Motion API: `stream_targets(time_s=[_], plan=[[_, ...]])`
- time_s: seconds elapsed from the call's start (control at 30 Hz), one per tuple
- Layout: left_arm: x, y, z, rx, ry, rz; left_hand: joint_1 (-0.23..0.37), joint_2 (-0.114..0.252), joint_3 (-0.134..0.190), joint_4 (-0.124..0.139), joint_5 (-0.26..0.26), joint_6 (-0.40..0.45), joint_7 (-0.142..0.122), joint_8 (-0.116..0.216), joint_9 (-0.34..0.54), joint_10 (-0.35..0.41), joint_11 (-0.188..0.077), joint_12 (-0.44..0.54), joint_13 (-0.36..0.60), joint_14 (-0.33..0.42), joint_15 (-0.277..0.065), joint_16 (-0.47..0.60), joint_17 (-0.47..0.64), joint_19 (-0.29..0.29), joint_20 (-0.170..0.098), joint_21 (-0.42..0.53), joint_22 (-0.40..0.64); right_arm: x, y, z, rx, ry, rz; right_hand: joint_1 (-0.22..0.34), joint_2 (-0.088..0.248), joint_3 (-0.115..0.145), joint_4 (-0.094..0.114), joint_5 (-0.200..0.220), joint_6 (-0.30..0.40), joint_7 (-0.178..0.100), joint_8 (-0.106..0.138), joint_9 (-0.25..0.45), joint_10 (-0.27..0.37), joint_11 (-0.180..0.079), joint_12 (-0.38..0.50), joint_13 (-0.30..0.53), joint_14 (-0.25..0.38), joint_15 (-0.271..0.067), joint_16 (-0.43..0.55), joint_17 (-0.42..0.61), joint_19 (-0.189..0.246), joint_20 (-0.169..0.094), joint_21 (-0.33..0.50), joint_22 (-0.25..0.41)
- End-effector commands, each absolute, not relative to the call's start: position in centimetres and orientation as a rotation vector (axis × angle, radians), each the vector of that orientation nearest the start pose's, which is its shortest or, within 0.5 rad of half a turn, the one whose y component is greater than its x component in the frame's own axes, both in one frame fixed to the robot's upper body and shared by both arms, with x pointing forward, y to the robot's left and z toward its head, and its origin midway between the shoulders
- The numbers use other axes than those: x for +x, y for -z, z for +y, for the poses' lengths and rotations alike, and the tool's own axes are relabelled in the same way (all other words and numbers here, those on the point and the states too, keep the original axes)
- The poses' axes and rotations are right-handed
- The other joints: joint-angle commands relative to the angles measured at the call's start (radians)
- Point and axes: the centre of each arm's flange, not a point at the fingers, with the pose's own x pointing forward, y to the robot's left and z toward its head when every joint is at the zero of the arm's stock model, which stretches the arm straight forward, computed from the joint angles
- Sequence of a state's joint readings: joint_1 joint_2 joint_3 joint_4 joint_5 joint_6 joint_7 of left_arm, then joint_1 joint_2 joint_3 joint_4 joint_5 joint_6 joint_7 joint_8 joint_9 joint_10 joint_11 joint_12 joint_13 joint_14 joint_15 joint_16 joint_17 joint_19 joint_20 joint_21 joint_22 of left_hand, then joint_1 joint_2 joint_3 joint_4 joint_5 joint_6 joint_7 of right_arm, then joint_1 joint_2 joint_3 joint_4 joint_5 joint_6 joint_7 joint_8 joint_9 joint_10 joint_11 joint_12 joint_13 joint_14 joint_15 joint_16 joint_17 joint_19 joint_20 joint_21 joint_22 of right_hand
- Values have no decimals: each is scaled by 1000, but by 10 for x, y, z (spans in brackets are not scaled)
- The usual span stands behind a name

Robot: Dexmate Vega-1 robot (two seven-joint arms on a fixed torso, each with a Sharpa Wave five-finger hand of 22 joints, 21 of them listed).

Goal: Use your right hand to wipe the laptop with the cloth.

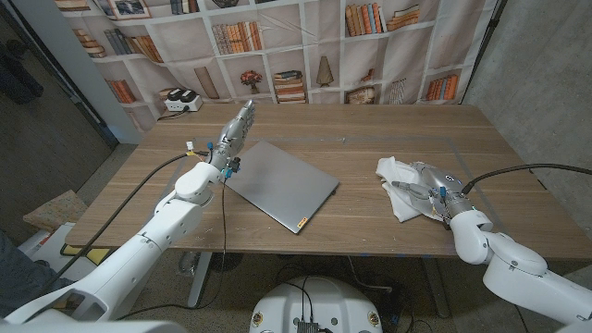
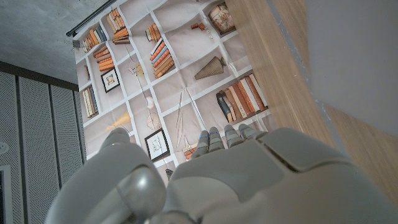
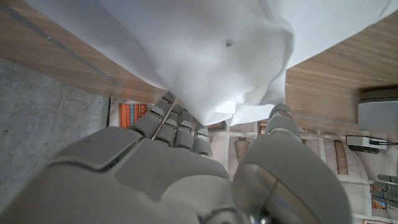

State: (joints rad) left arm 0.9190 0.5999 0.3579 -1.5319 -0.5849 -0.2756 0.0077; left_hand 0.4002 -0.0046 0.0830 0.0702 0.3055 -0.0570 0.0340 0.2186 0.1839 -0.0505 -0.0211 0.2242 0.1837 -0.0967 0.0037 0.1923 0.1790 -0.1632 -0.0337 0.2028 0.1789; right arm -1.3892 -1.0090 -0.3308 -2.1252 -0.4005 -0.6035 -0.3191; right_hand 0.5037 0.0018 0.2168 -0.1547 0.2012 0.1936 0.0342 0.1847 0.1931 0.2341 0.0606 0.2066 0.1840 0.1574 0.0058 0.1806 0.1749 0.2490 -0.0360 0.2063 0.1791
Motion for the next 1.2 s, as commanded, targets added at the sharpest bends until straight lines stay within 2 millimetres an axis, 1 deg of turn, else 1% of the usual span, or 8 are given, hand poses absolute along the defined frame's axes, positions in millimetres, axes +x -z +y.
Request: stream_targets(time_s=[0.03, 0.2, 0.43, 0.6, 0.7, 0.93, 1.07, 1.2], plan=[[613, 2, 270, 63, 277, -685, 0, 5, 0, 0, -7, 9, 1, -3, 3, 1, 6, -6, 6, -3, -2, -2, 4, -24, -8, -5, 6, 509, 114, -311, -1354, 287, -265, 17, -14, -7, -1, 10, 7, 20, 8, 3, 15, 13, 6, 3, 32, 13, 9, 2, 31, 1, 9, 3], [616, 4, 267, 62, 287, -677, -1, 6, -2, 1, -9, 13, -1, -3, 3, 4, 6, -6, 6, -3, -2, -2, 4, -26, -11, -5, 6, 512, 117, -310, -1373, 274, -239, 30, -15, -6, -3, 15, 12, 22, 12, 3, 27, 15, 10, 3, 46, 7, 11, 1, 55, 2, 16, 3], [615, 1, 269, 68, 283, -685, -2, 6, -5, 2, -12, 16, -2, -4, 3, 3, 3, -8, 6, -2, -2, -2, 5, -31, -9, -6, 6, 516, 118, -310, -1369, 273, -208, 95, -26, 3, -11, 28, 36, 38, 22, 2, 69, 28, 22, 2, 112, 4, 19, 0, 162, -8, 42, 2], [615, 0, 272, 69, 284, -683, -3, 7, -6, 3, -13, 19, -3, -4, 3, 6, 4, -7, 6, 0, -5, -1, 5, -33, -7, -6, 7, 520, 118, -308, -1388, 280, -201, 153, -12, 21, -18, 34, 45, 41, 23, 2, 81, 14, 23, 2, 138, -20, 20, 0, 187, -25, 41, 1], [615, 0, 274, 69, 283, -685, -4, 7, -7, 3, -14, 23, -3, -3, 3, 6, 2, -8, 6, -1, -4, -1, 5, -34, -5, -6, 7, 522, 117, -305, -1406, 287, -206, 305, -10, 53, -27, 45, 66, 6, 27, 3, 126, -34, 30, 2, 177, -72, 16, 0, 225, -79, 36, 2], [616, 0, 277, 66, 283, -689, -5, 8, -8, 4, -15, 25, -4, -4, 3, 9, 1, -7, 6, -1, -4, -1, 5, -36, -2, -6, 7, 527, 116, -302, -1431, 307, -200, 437, 5, 70, -21, 50, 91, -48, 31, 5, 150, -73, 28, 2, 219, -138, 20, 3, 267, -135, 40, 6], [616, -1, 280, 65, 280, -692, -6, 8, -10, 5, -16, 29, -5, -3, 3, 8, 2, -8, 6, -1, -4, -1, 5, -37, -2, -6, 7, 527, 116, -300, -1439, 330, -214, 517, 32, 63, -8, 35, 150, -102, 45, 8, 228, -118, 46, 2, 304, -190, 41, 9, 339, -174, 62, 13], [617, 0, 282, 60, 279, -690, -6, 8, -11, 5, -17, 31, -4, -3, 3, 9, 1, -8, 6, 0, -5, -1, 5, -37, -1, -5, 7, 527, 114, -298, -1446, 353, -226, 577, 63, 69, -5, 17, 223, -109, 58, 9, 295, -138, 58, 1, 419, -229, 58, 11, 428, -179, 99, 22]])
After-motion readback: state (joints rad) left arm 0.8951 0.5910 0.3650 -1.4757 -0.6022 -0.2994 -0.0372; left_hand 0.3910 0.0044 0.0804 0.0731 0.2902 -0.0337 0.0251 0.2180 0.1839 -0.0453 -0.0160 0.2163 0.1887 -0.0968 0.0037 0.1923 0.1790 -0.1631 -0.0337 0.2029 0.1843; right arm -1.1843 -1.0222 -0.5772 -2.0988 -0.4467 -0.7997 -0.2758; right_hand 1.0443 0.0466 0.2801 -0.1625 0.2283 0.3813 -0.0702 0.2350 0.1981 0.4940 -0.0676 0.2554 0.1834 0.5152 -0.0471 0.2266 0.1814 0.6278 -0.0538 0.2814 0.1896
